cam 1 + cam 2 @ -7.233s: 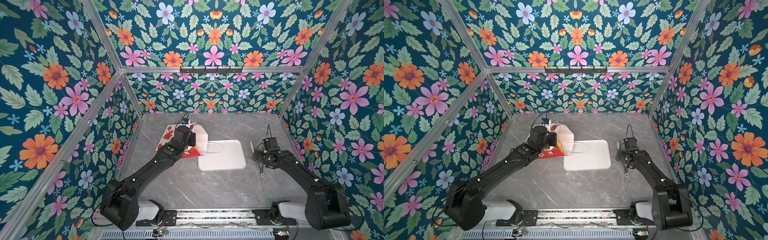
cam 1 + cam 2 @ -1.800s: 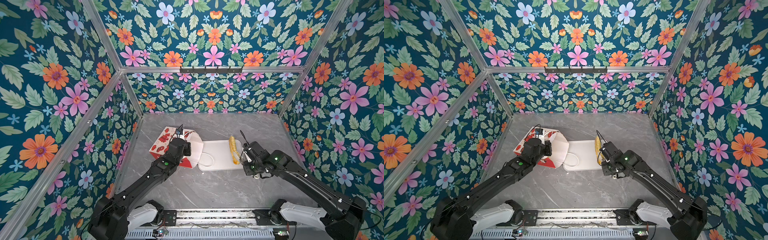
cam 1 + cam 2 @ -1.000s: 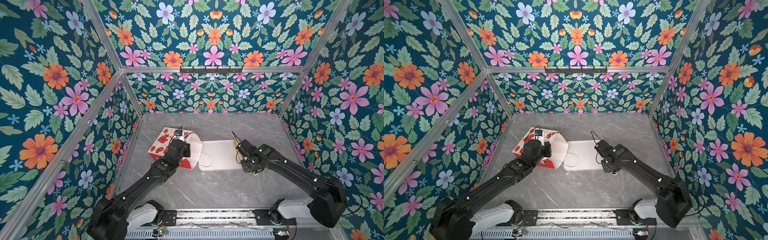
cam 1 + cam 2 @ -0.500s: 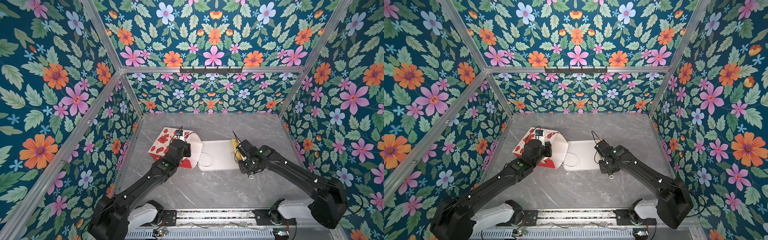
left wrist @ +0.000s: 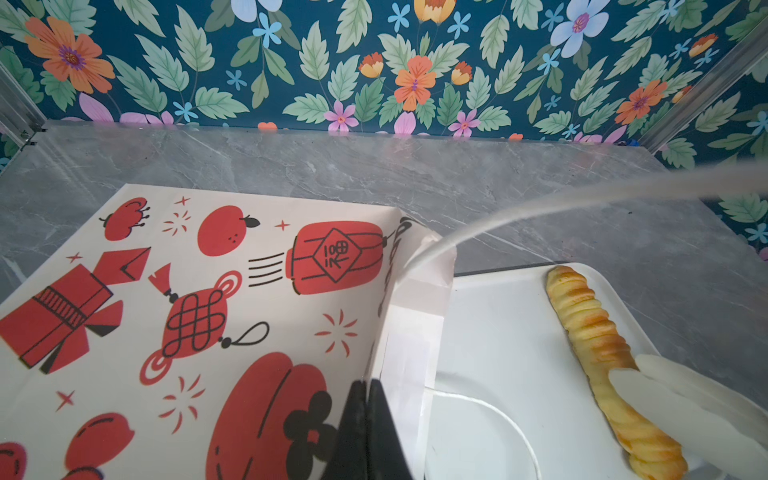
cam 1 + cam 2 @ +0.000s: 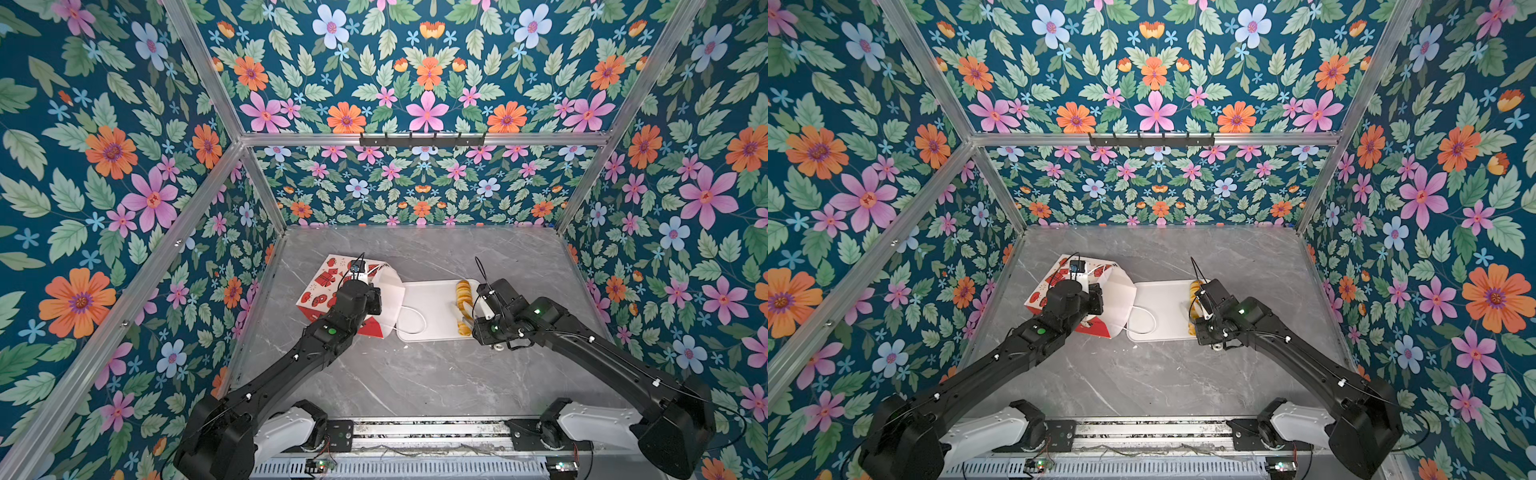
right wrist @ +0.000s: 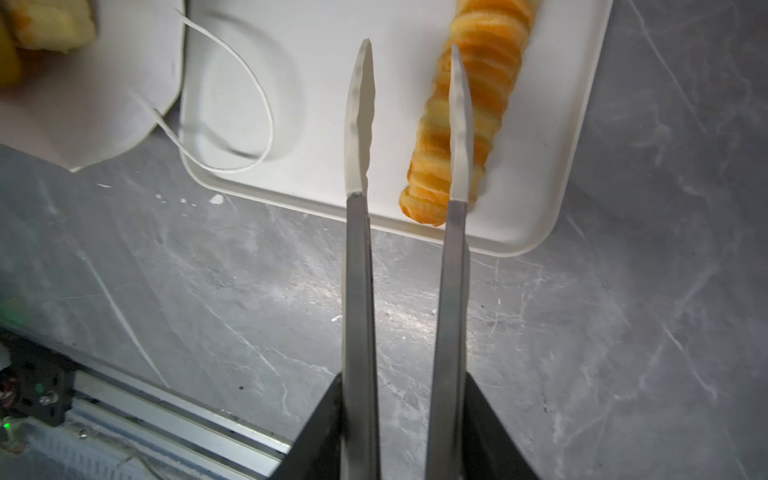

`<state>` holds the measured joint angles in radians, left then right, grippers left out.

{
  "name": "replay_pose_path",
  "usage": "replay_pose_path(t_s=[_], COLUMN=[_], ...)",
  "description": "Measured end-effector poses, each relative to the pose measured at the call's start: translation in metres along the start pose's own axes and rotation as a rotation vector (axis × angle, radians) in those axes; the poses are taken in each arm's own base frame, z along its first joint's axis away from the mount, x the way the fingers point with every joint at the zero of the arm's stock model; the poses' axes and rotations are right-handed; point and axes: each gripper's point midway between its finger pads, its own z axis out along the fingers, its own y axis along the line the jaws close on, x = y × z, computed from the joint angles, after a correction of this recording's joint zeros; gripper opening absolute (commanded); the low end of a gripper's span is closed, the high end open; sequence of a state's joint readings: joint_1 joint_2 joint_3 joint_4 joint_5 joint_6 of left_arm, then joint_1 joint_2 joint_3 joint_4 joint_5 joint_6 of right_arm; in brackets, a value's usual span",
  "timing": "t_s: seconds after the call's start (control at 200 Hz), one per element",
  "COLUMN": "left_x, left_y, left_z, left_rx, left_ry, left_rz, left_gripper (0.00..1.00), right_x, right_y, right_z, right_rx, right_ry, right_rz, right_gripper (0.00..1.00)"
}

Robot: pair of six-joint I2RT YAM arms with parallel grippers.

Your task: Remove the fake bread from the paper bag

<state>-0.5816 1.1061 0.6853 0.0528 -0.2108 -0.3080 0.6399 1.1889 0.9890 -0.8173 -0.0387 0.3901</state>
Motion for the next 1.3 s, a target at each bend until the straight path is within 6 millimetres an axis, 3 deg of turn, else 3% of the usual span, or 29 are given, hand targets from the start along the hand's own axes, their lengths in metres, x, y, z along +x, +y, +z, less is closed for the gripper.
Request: replay_pose_path(t_s=[0.08, 0.245, 0.43, 0.61, 0.865, 1.11, 1.3], left_x=[-0.002, -0.009, -0.01, -0.005, 0.011, -0.005, -0.009], left_y=[0.0, -0.003, -0.01, -0.016, -0.019, -0.02, -0.02], left_z=[-0.002, -0.007, -0.011, -0.009, 0.007, 0.027, 0.03], left_rx=[0.002, 0.016, 0.055, 0.08, 0.094, 0.048, 0.032], left_ry=[-0.005, -0.012, 0.014, 0.06, 0.12, 0.072, 0.054], left_rz=[0.008, 0.048, 0.112, 0.184, 0.301, 0.446, 0.525], left_gripper=[0.0, 0.0, 0.0, 0.0, 0.0, 0.0, 0.0], right_x=[-0.002, -0.002, -0.008, -0.027, -0.047, -0.057, -0.053], right_y=[0.015, 0.065, 0.109, 0.144, 0.163, 0.169, 0.158], right_z=[-0.008, -0.014, 0.003, 0.023, 0.053, 0.059, 0.06], right_rx=[-0.061, -0.209, -0.352, -0.45, -0.482, -0.5, -0.477], right_ry=[-0.022, -0.036, -0.017, -0.025, -0.049, -0.091, -0.12], right_rz=[-0.023, -0.116, -0.127, -0.134, -0.14, -0.136, -0.088], right_gripper=[0.4, 0.4, 0.41, 0.42, 0.42, 0.42, 0.42])
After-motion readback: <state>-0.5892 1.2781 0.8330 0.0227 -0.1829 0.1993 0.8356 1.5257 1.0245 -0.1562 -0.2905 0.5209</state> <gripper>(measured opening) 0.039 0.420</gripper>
